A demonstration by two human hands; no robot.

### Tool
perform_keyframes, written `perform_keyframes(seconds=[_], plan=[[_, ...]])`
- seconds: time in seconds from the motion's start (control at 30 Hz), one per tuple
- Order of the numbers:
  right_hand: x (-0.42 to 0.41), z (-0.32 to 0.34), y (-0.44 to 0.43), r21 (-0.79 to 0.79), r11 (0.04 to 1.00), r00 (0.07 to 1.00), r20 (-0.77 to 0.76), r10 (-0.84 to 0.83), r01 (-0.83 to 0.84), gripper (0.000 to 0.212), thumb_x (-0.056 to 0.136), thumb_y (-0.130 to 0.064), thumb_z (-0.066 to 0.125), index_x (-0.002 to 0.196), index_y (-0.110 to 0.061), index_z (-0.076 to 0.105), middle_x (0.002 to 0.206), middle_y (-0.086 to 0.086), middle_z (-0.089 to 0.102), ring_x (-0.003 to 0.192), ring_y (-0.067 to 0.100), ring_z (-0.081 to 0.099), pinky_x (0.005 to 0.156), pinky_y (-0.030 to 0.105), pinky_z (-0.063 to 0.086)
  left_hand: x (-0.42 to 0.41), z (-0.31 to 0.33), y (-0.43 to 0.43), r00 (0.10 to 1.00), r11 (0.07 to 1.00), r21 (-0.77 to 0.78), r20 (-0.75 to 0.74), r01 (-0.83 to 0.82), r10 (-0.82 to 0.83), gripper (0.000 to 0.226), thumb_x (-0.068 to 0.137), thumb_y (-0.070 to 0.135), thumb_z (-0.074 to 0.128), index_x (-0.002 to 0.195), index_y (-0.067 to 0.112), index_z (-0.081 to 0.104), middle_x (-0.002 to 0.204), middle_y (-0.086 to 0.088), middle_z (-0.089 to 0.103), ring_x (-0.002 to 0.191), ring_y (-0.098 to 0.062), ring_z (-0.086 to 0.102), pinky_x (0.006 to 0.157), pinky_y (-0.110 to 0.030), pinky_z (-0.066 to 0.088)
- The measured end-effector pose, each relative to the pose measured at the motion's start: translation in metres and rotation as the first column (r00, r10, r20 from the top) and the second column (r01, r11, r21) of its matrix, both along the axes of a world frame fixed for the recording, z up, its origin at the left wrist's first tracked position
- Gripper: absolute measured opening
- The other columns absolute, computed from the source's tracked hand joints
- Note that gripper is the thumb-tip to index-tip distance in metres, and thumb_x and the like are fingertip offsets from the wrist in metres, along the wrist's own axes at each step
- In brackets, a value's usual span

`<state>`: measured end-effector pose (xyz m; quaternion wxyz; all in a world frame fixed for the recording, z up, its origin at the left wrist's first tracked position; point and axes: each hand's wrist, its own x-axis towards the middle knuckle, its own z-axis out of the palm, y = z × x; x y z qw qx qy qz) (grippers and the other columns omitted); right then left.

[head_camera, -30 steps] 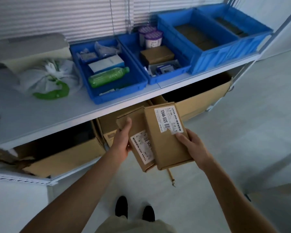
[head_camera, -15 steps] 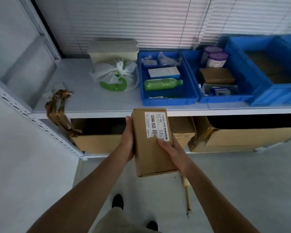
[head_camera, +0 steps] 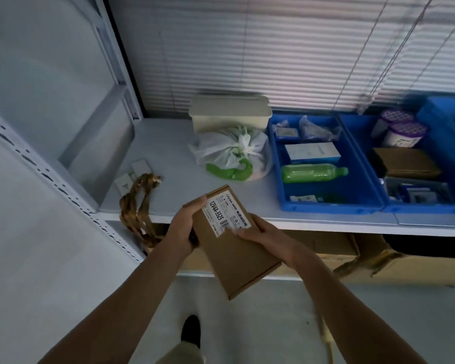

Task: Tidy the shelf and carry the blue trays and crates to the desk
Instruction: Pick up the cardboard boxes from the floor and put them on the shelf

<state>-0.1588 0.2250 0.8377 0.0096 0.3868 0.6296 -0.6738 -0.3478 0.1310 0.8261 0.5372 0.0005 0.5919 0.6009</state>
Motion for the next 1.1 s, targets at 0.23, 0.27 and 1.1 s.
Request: perform_keyframes(seconds=[0.23, 0.27, 1.1], plan=[[-0.038, -0.017, 0.025, -0.224, 0.868, 0.891, -0.001, -0.455, 0.443, 0.102, 0.064, -0.063, 0.08, 0.146, -0.037, 0.027, 0.136, 0.007, 0.054, 0.118, 0.033, 0.059, 0.096, 0.056, 0.05, -0.064, -0.018, 0.037, 0.974, 0.976, -0.059, 0.071, -0.21, 0.214, 0.05, 0.074, 0.055, 0.069, 0.113, 0.024, 0.069, 0.111, -0.006, 0.072, 0.105, -0.028, 0.063, 0.079, -0.044, 0.054], [-0.044, -0.021, 0.023, -0.244, 0.865, 0.891, -0.01, -0.455, 0.439, 0.094, 0.07, -0.057, 0.079, 0.145, -0.035, 0.027, 0.133, 0.008, 0.056, 0.115, 0.032, 0.061, 0.091, 0.053, 0.054, -0.064, -0.023, 0.041, 0.977, 0.978, -0.07, 0.061, -0.199, 0.203, 0.05, 0.073, 0.056, 0.068, 0.113, 0.025, 0.068, 0.112, -0.006, 0.072, 0.107, -0.028, 0.062, 0.083, -0.046, 0.052], [-0.084, -0.069, 0.103, 0.323, 0.757, 0.745, 0.19, -0.64, 0.568, 0.04, 0.1, -0.034, 0.045, 0.133, -0.012, 0.047, 0.114, 0.008, 0.059, 0.103, 0.025, 0.057, 0.092, 0.044, 0.047, -0.075, -0.055, 0.107, 0.886, 0.951, -0.251, -0.376, 0.183, -0.27, 0.034, 0.099, 0.023, 0.044, 0.129, 0.017, 0.06, 0.121, -0.003, 0.06, 0.109, -0.023, 0.054, 0.106, -0.042, 0.043]])
